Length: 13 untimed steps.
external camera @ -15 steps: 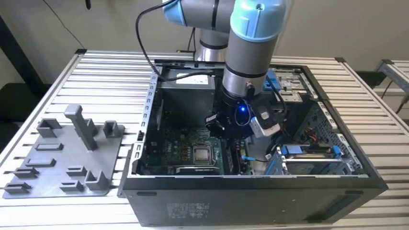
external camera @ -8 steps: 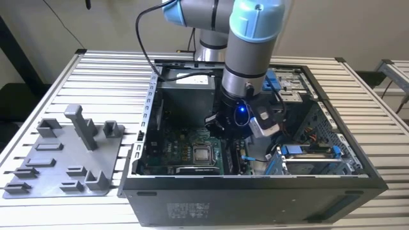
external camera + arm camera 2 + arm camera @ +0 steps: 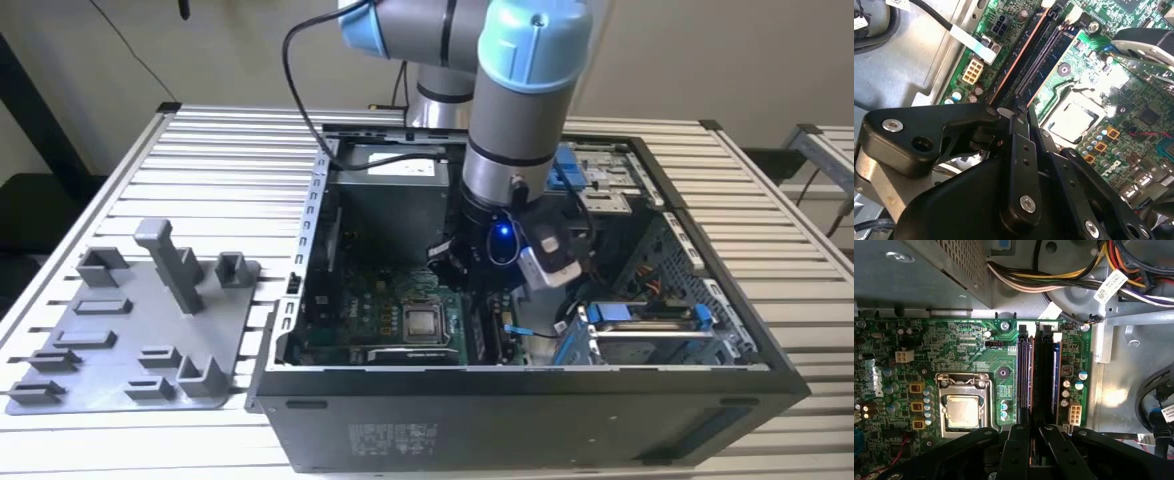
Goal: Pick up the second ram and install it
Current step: 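Insert the second ram into the second slot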
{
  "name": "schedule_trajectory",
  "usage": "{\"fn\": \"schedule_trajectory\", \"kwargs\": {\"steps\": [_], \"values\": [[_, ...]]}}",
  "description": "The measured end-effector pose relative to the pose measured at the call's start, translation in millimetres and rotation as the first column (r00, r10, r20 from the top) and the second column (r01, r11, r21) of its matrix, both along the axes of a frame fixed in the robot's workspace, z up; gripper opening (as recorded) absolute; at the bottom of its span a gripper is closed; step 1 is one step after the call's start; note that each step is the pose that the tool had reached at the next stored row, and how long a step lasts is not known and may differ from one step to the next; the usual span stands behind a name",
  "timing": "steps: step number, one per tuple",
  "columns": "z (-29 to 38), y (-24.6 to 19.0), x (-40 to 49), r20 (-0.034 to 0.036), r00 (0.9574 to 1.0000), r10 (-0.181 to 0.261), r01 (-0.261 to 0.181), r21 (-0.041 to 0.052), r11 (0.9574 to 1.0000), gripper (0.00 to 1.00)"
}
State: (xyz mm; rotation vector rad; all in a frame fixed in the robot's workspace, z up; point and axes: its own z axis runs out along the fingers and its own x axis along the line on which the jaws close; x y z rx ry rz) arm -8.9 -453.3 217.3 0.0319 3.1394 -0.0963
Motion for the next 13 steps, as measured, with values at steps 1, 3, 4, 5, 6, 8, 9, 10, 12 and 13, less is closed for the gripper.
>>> {"fn": "schedule_trajectory", "kwargs": {"steps": [1, 3, 4, 5, 6, 8, 9, 10, 12, 13], "values": [[-0.6, 0.0, 0.0, 0.0, 1.0, 0.0, 0.0, 0.0001, 1.0, 0.14], [-1.7, 0.0, 0.0, 0.0, 1.0, -0.001, 0.001, 0.0, 1.0, 0.14], [-2.4, 0.0, 0.0, 0.0, 1.0, -0.001, 0.001, 0.0001, 1.0, 0.14], [-3.1, 0.0, 0.0, 0.0, 1.0, -0.001, 0.001, -0.0001, 1.0, 0.14], [-3.7, 0.0, 0.0, -0.0001, 1.0, -0.001, 0.001, -0.0002, 1.0, 0.14], [-4.8, -0.1, 0.0, -0.0001, 1.0, -0.001, 0.001, -0.0005, 1.0, 0.14], [-5.3, -0.1, 0.0, -0.0001, 1.0, -0.002, 0.002, -0.0004, 1.0, 0.14], [-5.4, 0.0, 0.0, -0.0001, 1.0, -0.002, 0.002, -0.0003, 1.0, 0.14], [-5.6, 0.0, 0.0, 0.0, 1.0, -0.002, 0.002, 0.0001, 1.0, 0.14], [-5.7, 0.0, 0.0, 0.0, 1.0, -0.002, 0.002, 0.0002, 1.0, 0.14]]}}
